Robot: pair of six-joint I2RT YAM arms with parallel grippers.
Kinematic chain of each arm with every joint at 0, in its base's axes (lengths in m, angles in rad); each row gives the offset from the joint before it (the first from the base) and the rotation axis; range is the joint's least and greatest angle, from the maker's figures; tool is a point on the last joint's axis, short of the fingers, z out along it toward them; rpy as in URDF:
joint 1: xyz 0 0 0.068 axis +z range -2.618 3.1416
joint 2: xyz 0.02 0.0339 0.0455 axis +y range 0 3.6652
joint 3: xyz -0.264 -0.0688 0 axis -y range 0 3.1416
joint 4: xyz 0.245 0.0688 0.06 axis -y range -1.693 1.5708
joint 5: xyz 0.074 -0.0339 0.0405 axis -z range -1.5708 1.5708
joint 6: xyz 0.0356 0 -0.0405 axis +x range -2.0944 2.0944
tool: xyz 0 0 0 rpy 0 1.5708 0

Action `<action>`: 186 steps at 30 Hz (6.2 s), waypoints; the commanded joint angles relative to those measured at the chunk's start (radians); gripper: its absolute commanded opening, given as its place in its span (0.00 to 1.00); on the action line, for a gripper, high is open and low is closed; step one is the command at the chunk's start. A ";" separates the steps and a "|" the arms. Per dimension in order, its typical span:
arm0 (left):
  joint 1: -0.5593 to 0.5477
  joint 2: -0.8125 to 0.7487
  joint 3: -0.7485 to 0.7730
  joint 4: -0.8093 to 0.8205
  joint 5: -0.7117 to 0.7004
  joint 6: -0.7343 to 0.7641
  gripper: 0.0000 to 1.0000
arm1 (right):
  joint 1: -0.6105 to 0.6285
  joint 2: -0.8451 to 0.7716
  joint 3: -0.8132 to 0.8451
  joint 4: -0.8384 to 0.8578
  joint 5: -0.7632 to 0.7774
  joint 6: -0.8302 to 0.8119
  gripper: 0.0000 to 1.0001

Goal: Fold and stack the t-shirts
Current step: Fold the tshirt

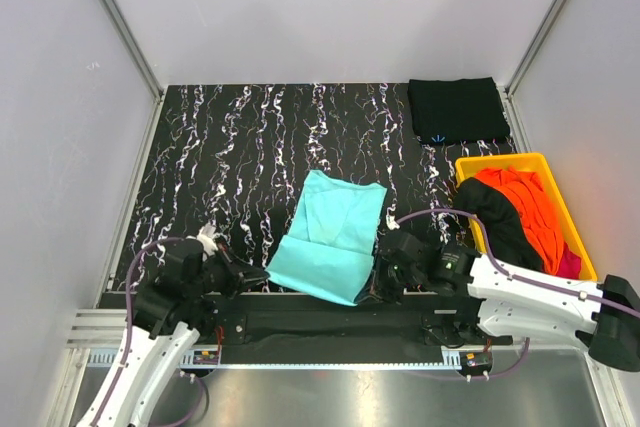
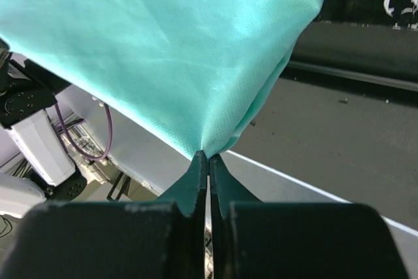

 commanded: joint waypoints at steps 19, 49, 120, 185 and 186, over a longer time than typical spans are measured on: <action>-0.005 0.472 0.372 0.127 -0.087 0.145 0.00 | -0.197 -0.109 0.101 -0.088 -0.142 -0.050 0.00; 0.030 1.175 0.743 0.424 -0.061 0.203 0.00 | -0.862 0.375 0.340 -0.137 -0.757 -0.482 0.00; -0.042 0.913 0.670 0.135 -0.191 0.580 0.50 | -0.844 1.176 0.788 -0.073 -0.279 -0.776 0.14; -0.655 1.905 1.216 0.134 -0.845 0.817 0.26 | -0.873 0.401 -0.029 0.326 -0.561 -0.453 0.43; -0.655 1.905 1.218 0.134 -0.848 0.818 0.24 | -0.873 0.407 -0.028 0.331 -0.563 -0.452 0.41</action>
